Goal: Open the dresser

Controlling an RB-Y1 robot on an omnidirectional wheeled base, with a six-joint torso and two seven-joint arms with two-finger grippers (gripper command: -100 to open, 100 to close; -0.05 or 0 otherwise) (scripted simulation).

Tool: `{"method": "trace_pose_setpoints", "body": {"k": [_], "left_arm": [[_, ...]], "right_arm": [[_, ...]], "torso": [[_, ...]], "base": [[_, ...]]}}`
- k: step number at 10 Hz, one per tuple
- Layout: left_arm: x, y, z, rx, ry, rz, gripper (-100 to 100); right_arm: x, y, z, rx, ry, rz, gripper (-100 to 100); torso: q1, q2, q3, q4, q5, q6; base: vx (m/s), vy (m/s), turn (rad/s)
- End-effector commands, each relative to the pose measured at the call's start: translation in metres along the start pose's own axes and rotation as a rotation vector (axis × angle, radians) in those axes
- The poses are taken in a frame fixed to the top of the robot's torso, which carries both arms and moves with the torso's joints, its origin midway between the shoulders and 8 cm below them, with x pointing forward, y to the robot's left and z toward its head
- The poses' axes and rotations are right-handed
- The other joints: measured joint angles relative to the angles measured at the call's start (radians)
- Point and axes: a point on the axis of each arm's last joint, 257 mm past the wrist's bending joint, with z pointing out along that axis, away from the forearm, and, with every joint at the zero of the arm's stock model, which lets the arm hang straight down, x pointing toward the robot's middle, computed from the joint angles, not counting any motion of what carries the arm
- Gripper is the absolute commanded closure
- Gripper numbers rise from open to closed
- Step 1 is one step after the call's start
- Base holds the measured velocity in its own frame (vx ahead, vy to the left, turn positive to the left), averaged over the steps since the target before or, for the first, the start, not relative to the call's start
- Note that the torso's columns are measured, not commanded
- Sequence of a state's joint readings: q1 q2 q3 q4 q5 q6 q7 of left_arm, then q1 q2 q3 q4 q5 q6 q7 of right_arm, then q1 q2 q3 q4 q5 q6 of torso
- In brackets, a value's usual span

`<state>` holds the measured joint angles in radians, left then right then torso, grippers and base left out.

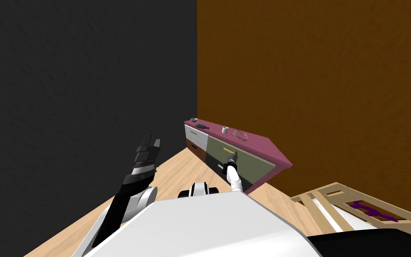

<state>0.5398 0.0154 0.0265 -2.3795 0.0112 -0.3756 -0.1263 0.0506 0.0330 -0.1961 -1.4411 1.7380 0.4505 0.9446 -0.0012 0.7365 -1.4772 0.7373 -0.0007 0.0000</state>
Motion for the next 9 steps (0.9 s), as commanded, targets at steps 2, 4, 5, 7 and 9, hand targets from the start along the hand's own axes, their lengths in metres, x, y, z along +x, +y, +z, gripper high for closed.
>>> {"method": "trace_pose_setpoints", "body": {"k": [2,4,5,7,9], "left_arm": [[0.0001,-0.0001,0.0001,0.000,0.000,0.000,0],[0.0001,-0.0001,0.0001,0.000,0.000,-0.001,0],[0.0001,-0.0001,0.0001,0.000,0.000,-0.001,0],[0.0001,-0.0001,0.0001,0.000,0.000,0.000,0],[0.0001,-0.0001,0.0001,0.000,0.000,0.000,0]], "right_arm": [[-0.0052,-0.0011,-0.0003,-0.001,-0.007,0.000,100],[-0.0104,-0.0022,-0.0007,-0.001,-0.013,0.000,100],[-0.0131,-0.0027,-0.0009,-0.002,-0.017,0.000,100],[-0.0105,0.0011,-0.0031,-0.009,-0.013,-0.003,100],[-0.0126,0.0000,-0.0032,-0.007,-0.017,-0.002,100]], "torso": [[0.006,0.005,0.004,0.000,-0.001,-0.001],[0.004,0.004,0.003,0.002,0.001,-0.002],[0.003,0.004,0.003,0.002,0.001,-0.002],[-0.001,0.001,0.001,0.004,0.003,0.001],[0.003,0.004,0.002,0.002,0.001,0.001]], "base": [[-0.094,0.099,-0.038],[-0.147,0.129,-0.029],[-0.196,0.138,-0.025],[-0.087,0.069,-0.003],[-0.133,0.109,-0.015]]}}
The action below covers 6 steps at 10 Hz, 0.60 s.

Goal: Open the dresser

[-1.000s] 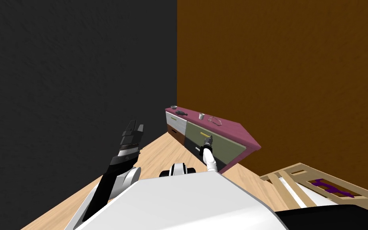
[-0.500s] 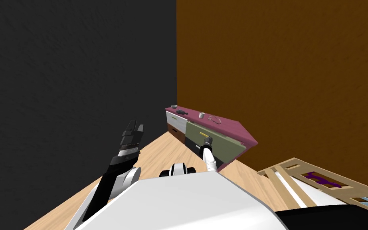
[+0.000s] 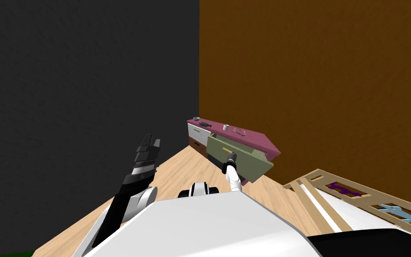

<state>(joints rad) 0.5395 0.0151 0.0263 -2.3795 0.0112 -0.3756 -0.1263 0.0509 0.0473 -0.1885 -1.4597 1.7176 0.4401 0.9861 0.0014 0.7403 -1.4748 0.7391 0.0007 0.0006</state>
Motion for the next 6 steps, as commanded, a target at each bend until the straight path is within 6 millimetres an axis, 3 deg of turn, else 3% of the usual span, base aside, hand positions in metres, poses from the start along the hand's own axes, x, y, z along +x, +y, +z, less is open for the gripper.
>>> {"method": "trace_pose_setpoints", "body": {"k": [1,2,3,6], "left_arm": [[0.000,0.000,0.000,0.000,0.000,0.000,0],[0.000,0.000,0.000,0.000,0.000,0.000,0],[0.000,0.000,0.000,0.000,0.000,0.000,0],[0.000,0.000,0.000,0.000,0.000,0.000,0]], "right_arm": [[-0.003,-0.002,0.000,0.003,-0.006,0.003,100],[-0.005,-0.003,0.000,0.004,-0.009,0.003,100],[-0.010,-0.002,0.005,-0.008,-0.011,0.000,-100],[-0.026,-0.005,0.016,-0.025,-0.028,0.009,-100]], "torso": [[0.001,0.001,0.001,0.000,0.000,0.000],[0.001,0.000,0.000,0.001,0.000,0.000],[0.001,0.000,0.000,0.001,0.001,-0.001],[-0.006,-0.008,-0.005,-0.003,-0.002,-0.001]], "base": [[-0.127,0.128,-0.017],[-0.144,0.138,-0.019],[-0.082,0.086,-0.098],[-0.004,0.011,-0.095]]}}
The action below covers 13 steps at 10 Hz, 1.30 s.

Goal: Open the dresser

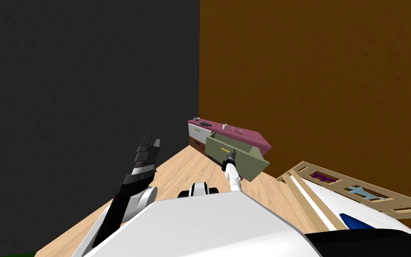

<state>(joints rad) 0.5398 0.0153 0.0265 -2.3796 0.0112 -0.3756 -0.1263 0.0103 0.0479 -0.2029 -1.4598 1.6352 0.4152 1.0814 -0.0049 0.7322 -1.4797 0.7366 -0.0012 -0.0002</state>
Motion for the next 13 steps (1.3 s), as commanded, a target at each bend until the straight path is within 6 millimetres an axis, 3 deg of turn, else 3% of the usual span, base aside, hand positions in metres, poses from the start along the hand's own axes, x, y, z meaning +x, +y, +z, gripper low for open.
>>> {"method": "trace_pose_setpoints", "body": {"k": [1,13], "left_arm": [[0.000,0.000,0.000,0.000,0.000,0.000,0],[0.000,0.000,0.000,0.000,0.000,0.000,0]], "right_arm": [[-0.010,-0.002,0.007,-0.009,-0.010,-0.008,-100],[-0.067,-0.018,0.036,-0.039,-0.092,-0.014,-100]], "torso": [[0.002,0.002,0.001,0.000,0.000,0.000],[0.008,0.012,0.007,0.007,0.005,0.001]], "base": [[0.000,0.007,-0.043],[-0.017,0.020,-0.067]]}}
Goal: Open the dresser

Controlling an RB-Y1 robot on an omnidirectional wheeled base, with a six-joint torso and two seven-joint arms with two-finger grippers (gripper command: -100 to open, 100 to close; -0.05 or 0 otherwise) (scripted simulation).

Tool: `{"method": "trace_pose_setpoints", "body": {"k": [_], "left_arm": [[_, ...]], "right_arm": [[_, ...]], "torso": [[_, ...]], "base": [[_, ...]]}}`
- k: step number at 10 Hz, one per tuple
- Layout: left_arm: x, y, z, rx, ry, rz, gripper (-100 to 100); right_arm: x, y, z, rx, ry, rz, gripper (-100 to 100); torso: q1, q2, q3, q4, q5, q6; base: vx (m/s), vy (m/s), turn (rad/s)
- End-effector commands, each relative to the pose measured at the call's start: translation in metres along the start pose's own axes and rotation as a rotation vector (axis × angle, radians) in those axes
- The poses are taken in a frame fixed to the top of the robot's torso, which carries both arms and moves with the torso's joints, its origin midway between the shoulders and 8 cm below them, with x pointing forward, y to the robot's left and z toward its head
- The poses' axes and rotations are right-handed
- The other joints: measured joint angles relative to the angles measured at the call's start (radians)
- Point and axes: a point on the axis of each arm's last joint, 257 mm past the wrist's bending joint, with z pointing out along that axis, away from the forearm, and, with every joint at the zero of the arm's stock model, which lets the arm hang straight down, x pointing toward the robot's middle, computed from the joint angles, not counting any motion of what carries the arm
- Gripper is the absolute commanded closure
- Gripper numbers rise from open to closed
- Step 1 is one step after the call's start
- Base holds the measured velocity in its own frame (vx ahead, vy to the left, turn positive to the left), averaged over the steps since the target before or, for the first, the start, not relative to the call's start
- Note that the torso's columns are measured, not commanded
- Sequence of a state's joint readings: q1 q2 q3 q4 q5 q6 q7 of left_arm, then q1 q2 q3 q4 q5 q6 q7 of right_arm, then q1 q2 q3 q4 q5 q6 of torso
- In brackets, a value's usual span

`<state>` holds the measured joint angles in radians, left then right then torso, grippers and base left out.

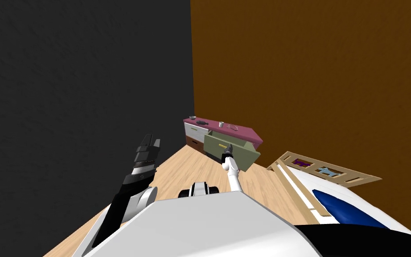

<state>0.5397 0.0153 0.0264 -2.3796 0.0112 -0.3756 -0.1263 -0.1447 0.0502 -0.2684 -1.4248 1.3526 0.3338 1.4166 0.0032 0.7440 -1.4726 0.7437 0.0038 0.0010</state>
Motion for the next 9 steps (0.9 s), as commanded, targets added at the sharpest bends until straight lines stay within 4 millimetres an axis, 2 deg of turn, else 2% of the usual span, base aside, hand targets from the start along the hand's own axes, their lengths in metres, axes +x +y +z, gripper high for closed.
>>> {"method": "trace_pose_setpoints", "body": {"k": [1,3,4,9], "left_arm": [[0.000,0.000,0.000,0.000,0.000,0.000,0],[0.000,0.000,0.000,0.000,0.000,0.000,0],[0.000,0.000,0.000,0.000,0.000,0.000,0],[0.000,0.000,0.000,0.000,0.000,0.000,0]], "right_arm": [[-0.019,-0.011,0.010,0.005,-0.032,-0.002,-100],[-0.012,-0.003,0.009,-0.009,-0.019,-0.010,-100],[-0.011,-0.001,0.008,-0.014,-0.016,-0.016,0],[-0.005,0.008,0.006,-0.031,-0.006,-0.019,0]], "torso": [[0.001,0.001,0.001,0.001,0.001,0.000],[0.002,0.004,0.002,0.004,0.002,0.000],[0.001,0.003,0.002,0.002,0.001,0.000],[-0.002,-0.004,-0.002,-0.003,-0.002,0.000]], "base": [[-0.019,0.020,-0.082],[-0.009,0.012,-0.022],[0.000,0.000,0.000],[0.000,0.000,0.000]]}}
